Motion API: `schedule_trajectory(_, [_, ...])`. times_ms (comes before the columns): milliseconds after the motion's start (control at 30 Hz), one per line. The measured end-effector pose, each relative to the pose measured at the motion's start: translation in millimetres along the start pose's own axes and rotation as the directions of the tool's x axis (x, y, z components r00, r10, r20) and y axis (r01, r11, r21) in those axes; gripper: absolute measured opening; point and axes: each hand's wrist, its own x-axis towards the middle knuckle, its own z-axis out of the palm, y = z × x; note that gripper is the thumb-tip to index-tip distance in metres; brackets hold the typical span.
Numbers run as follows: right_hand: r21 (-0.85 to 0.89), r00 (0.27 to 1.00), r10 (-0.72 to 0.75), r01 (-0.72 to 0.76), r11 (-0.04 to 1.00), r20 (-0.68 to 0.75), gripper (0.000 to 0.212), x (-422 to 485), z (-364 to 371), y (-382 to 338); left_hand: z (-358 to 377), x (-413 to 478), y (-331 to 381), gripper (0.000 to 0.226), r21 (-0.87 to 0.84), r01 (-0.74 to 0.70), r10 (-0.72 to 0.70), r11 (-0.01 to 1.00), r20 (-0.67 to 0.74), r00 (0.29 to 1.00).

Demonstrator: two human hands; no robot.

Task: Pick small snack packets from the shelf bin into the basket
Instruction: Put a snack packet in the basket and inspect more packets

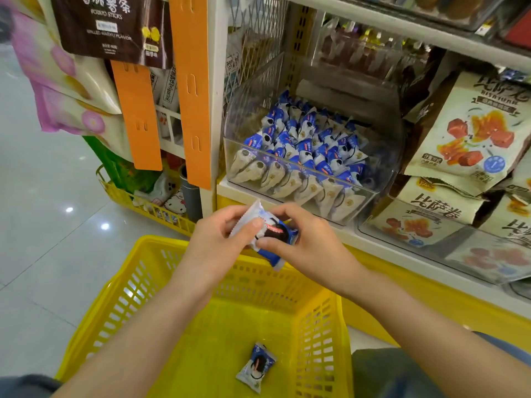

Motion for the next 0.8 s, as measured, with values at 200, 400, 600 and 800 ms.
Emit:
schedule_trajectory(200, [0.166, 0.994, 0.104, -0.105, 0.980, 0.015, 0.036, 5.5, 0.9, -0.6, -0.8, 5.5, 0.7, 0.014, -0.141, 0.033, -0.050, 0.989, -0.121, 0.991])
schedule_trajectory(400, [0.096, 0.992, 0.023, -0.011, 0.995, -0.123, 0.013, 4.2, 2.9, -7.3, 1.6, 1.3, 0.9, 0.016, 0.324, -0.213, 0.236, 0.922, -0.032, 0.971])
schedule_trajectory(600, [0.215, 0.991, 0.085, -0.061, 0.975, -0.106, 0.004, 7.1, 0.1, -9.8, 5.9, -1.5, 0.7, 0.016, 0.300, -0.226, 0.254, 0.927, -0.055, 0.966])
schedule_trajectory(800, [0.196, 0.984, 0.028, 0.008, 0.981, -0.177, 0.015, 4.7, -0.9, -9.6, 4.9, 0.8, 5.6, 0.018, 0.144, -0.168, 0.168, 0.975, 0.011, 0.986])
